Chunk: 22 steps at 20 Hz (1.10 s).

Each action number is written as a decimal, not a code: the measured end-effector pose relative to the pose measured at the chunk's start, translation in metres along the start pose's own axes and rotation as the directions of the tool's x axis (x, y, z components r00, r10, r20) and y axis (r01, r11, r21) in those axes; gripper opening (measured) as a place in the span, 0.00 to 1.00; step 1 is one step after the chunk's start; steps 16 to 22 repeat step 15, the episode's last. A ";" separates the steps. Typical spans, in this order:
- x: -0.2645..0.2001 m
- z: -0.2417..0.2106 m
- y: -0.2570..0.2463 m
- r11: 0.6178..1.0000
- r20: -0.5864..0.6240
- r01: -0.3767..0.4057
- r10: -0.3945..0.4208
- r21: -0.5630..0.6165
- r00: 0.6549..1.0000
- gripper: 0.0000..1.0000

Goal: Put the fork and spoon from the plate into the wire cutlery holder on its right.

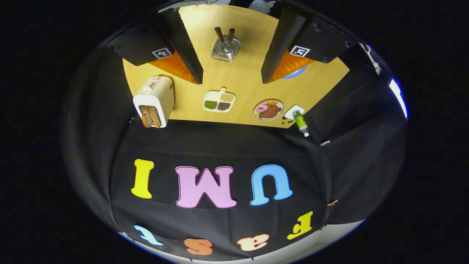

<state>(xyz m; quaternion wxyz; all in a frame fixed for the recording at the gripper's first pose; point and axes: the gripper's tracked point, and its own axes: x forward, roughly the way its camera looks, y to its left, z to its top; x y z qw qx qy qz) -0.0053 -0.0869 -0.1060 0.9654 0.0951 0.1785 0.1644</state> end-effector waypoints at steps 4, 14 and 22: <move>-0.007 0.015 -0.005 0.999 0.048 -0.037 0.037 -0.012 0.998 0.99; -0.013 0.019 -0.020 0.997 0.050 -0.075 0.076 -0.031 0.996 0.99; -0.013 0.017 -0.023 0.997 0.051 -0.069 0.071 -0.035 0.996 0.99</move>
